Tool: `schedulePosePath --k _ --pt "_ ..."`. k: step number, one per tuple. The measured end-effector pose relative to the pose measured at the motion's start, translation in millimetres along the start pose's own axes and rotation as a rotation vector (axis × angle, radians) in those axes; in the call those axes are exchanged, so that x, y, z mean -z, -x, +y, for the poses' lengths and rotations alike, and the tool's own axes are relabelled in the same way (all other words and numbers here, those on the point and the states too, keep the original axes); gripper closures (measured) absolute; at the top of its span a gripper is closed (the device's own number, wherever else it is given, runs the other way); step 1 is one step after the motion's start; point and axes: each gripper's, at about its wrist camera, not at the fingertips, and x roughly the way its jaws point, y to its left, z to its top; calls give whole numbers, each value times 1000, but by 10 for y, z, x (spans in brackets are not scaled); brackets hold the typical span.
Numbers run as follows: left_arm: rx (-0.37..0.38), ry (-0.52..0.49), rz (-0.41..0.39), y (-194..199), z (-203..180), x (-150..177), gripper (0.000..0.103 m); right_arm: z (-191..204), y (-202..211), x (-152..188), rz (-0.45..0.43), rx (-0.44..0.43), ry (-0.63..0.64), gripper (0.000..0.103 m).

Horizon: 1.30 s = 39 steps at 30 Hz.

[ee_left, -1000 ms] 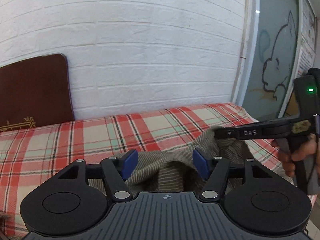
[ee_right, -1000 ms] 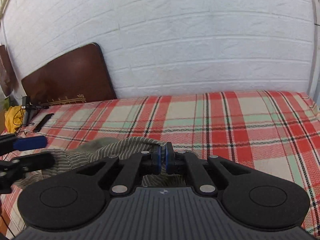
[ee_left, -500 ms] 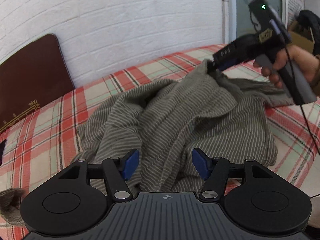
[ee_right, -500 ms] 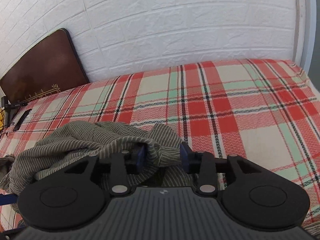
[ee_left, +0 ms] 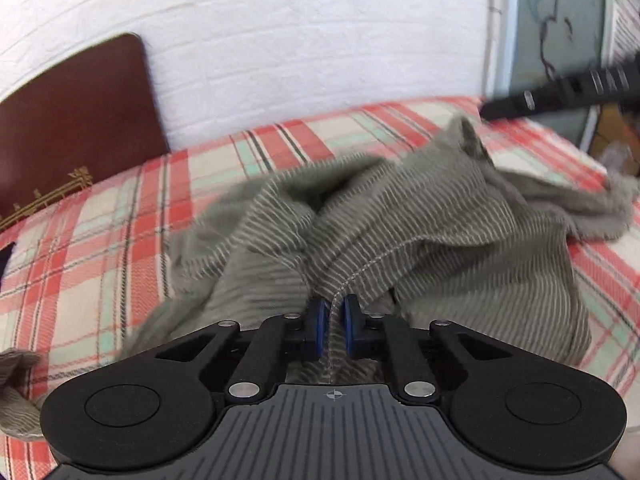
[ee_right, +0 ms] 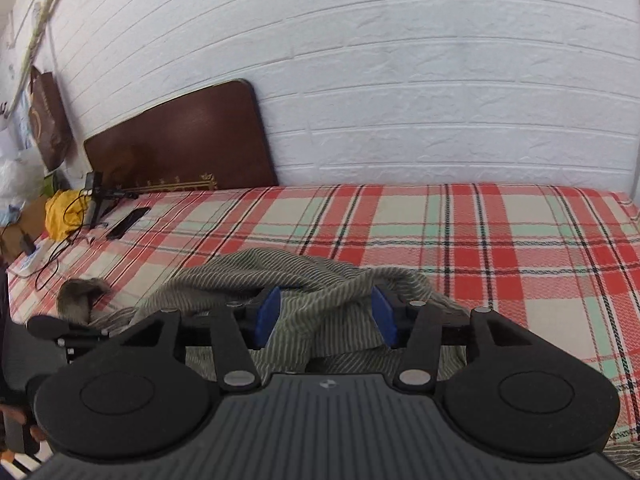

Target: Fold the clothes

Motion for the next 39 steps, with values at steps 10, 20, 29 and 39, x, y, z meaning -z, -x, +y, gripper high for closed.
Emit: schedulePosePath --k 10,20,29,39 --pt "-94 113 -155 186 370 -463 103 228 -58 21 29 -52 55 47" --pt "-96 128 -166 91 445 -640 103 404 -186 62 75 -107 98 47" --pt "-70 114 -171 124 498 -613 103 674 -287 -53 60 -131 186 47" --pt "-57 102 -159 173 530 -474 103 887 -480 -240 38 -85 344 40"
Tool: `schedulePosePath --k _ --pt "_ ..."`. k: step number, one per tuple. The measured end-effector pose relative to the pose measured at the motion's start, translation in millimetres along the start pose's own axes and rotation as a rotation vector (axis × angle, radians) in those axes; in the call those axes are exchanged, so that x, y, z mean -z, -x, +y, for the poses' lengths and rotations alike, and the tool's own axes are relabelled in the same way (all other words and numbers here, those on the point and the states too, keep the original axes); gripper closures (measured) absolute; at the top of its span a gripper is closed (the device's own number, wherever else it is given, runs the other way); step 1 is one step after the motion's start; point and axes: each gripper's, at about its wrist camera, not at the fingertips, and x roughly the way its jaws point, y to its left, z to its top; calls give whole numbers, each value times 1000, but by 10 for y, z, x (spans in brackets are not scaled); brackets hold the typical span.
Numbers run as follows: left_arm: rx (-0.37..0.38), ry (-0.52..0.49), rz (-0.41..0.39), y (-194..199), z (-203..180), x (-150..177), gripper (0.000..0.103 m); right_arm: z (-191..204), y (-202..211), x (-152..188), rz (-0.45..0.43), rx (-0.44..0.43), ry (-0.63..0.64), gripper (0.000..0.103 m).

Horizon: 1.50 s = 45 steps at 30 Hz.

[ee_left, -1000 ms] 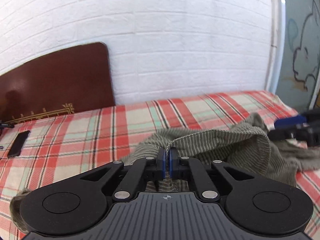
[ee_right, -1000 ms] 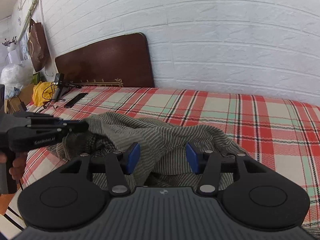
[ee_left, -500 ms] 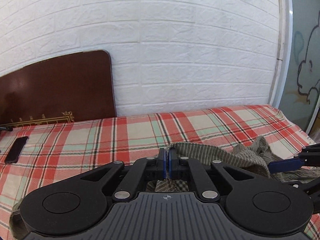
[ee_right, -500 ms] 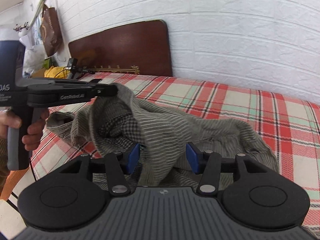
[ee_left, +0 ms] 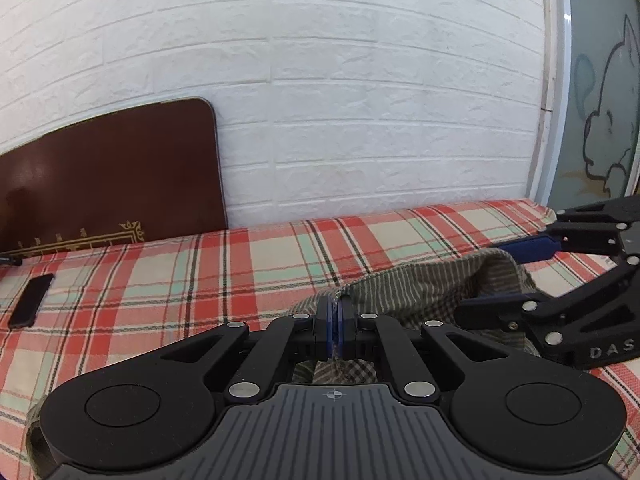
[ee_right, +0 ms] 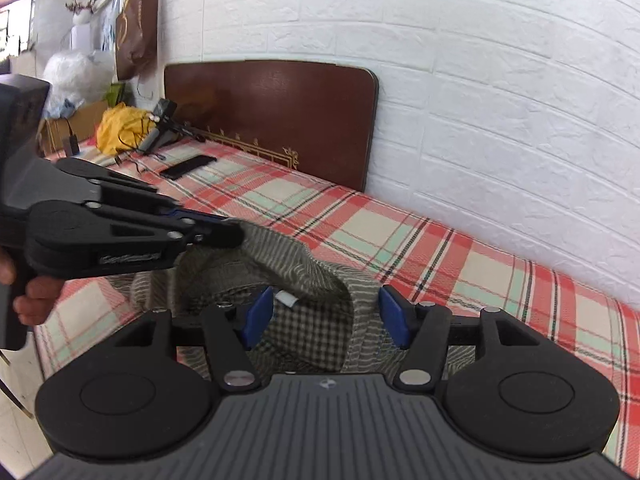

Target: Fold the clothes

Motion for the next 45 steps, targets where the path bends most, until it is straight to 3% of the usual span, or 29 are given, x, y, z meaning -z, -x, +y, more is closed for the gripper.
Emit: schedulePosePath --k 6,10,13,14,15,16,18,19,20,22,26,30,32,34,37,41,45 --pt "3 -9 16 -43 29 38 103 82 248 -31 -65 34 66 35" --pt "43 -18 1 -22 1 18 103 172 34 -68 3 -18 126 34" --pt "62 -41 -3 54 -53 42 103 233 -233 -83 73 -57 138 39" --pt "61 -45 2 67 -60 51 103 251 -304 -82 97 -83 131 62" --pt "56 -49 8 75 -63 61 103 252 -353 -84 126 -112 112 101" --pt "50 -51 14 79 -59 70 103 251 -399 -87 155 -141 91 99" --pt "44 -33 12 107 -16 86 93 225 -366 -131 136 -131 49 99" --pt "42 -18 2 137 12 90 80 183 -324 -165 117 -122 25 99" --pt "40 1 -13 174 41 90 54 137 -279 -201 97 -113 0 100" --pt "18 21 -57 293 90 103 38 11 -204 -292 65 -81 -38 100" --pt "-6 44 -89 488 196 162 36 -306 -81 -446 5 0 -104 100" --pt "-58 12 -14 450 237 332 36 -597 86 -583 -58 50 -171 100" --pt "-49 -5 33 409 240 416 36 -710 182 -645 -92 81 -189 100" --pt "-36 -28 68 382 222 487 34 -778 282 -707 -119 111 -184 100" --pt "-30 -89 81 378 132 564 21 -855 445 -794 -164 153 -176 100" --pt "-73 -153 81 283 31 571 21 -906 653 -935 -220 175 -167 100" --pt "-120 -131 70 83 65 463 18 -885 857 -1045 -273 201 -142 100"
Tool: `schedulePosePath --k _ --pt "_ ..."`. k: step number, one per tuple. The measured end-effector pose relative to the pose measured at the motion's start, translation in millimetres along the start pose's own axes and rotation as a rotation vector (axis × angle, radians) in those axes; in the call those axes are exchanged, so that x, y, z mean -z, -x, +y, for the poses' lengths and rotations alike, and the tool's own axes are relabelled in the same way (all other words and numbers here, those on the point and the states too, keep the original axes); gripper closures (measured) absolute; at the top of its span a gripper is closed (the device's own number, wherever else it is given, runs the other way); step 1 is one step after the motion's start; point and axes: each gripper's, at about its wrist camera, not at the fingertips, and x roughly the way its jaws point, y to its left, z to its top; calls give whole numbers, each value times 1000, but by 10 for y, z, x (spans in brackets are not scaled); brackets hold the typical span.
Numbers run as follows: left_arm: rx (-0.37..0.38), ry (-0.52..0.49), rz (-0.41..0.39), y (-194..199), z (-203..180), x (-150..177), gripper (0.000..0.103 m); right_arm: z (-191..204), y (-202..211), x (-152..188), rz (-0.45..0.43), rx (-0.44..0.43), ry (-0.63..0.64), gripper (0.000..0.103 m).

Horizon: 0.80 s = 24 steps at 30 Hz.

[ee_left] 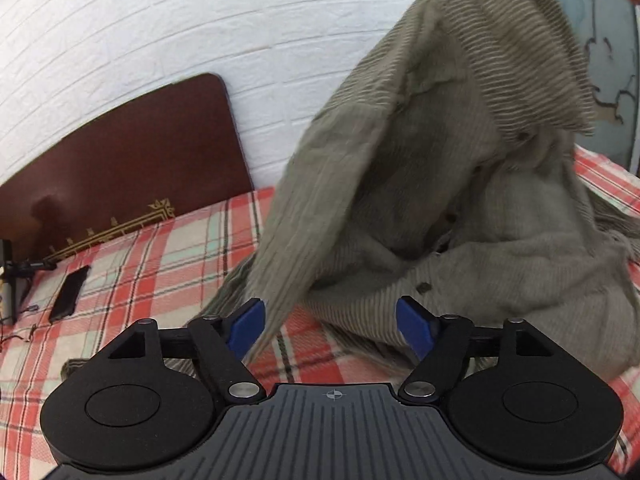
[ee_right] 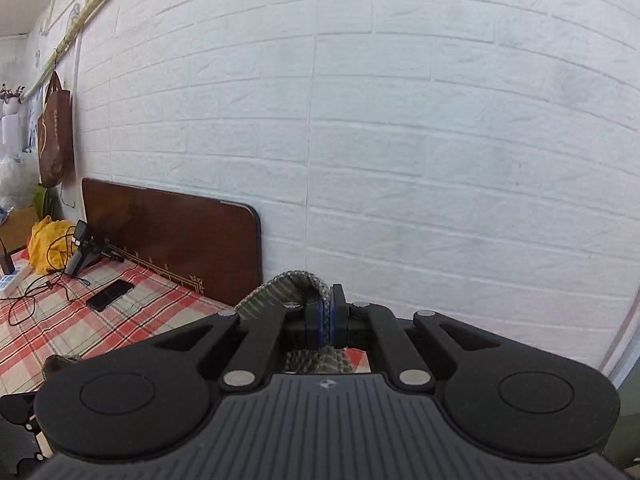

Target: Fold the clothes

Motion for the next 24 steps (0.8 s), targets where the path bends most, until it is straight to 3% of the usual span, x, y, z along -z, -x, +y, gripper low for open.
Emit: schedulePosePath --k 4,6,7,8,11,18,24 --pt "-29 58 3 -256 98 -149 22 -10 185 -138 -54 13 14 100" --pt "-15 93 27 -400 148 -223 52 -34 306 -191 -83 23 12 100" --pt "-16 107 45 -467 167 -259 88 -43 375 -215 -98 26 13 100" --pt "-14 126 52 -513 195 -300 102 -51 446 -238 -114 29 13 100" --pt "-15 182 23 -537 287 -487 102 -93 638 -308 -147 36 22 100" --pt "-62 145 -107 -571 263 -1444 103 -207 1129 -493 -247 105 49 100" --pt "8 132 -180 -789 -66 -2307 103 -295 1538 -666 -306 214 94 100"
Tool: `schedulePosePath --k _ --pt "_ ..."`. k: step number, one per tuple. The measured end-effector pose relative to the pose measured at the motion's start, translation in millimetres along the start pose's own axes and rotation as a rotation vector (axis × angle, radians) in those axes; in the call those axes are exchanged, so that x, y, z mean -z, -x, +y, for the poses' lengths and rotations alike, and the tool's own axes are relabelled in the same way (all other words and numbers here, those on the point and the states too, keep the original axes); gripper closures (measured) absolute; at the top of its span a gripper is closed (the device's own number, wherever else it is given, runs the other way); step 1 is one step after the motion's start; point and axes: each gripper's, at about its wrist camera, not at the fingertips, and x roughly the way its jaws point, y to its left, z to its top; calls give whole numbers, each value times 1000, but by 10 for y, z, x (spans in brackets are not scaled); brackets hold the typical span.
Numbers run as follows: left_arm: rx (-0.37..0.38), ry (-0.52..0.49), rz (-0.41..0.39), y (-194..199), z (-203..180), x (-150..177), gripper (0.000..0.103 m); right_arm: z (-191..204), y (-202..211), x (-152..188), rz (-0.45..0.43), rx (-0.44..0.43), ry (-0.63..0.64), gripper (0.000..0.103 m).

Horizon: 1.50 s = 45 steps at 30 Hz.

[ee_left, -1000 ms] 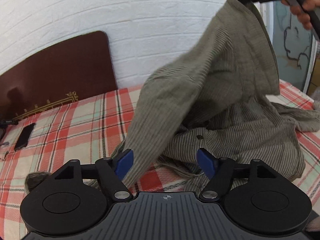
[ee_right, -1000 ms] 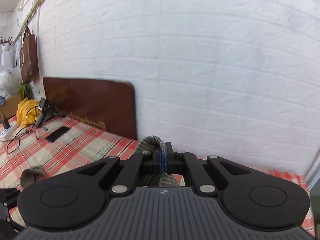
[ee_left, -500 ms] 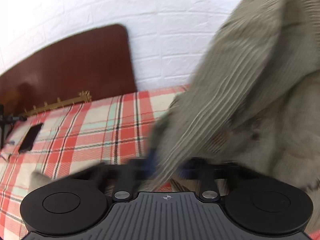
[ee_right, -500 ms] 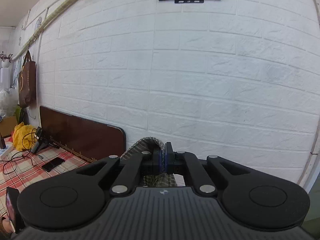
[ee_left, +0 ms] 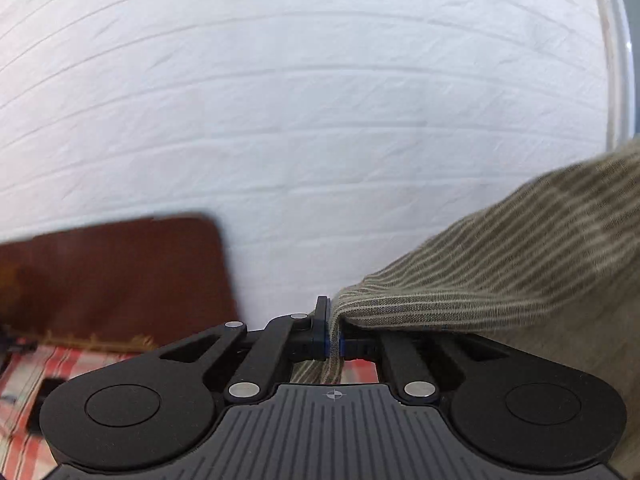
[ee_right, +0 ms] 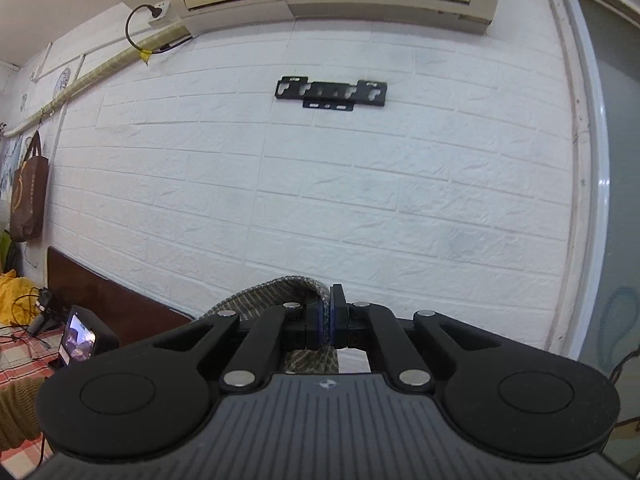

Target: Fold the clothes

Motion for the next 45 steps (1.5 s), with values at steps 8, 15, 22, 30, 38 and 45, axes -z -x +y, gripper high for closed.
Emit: schedulePosePath --k 8,15,22,30,38,45 --pt "35 -118 65 -220 -361 170 37 114 -262 61 162 -79 1 100" --pt "-132 -202 207 152 337 1087 27 733 -1278 691 484 -323 -100 99" --pt "-60 -88 282 738 683 1776 27 1629 -2292 1539 741 -413 -195 97" --pt "179 -101 307 908 193 2109 27 1662 -2200 1927 819 -354 -150 32" --pt "440 -85 286 760 -440 2030 27 827 -1717 1892 808 -263 -188 26" --pt "323 -116 294 393 -881 1998 89 704 -1485 1895 787 -301 -165 26"
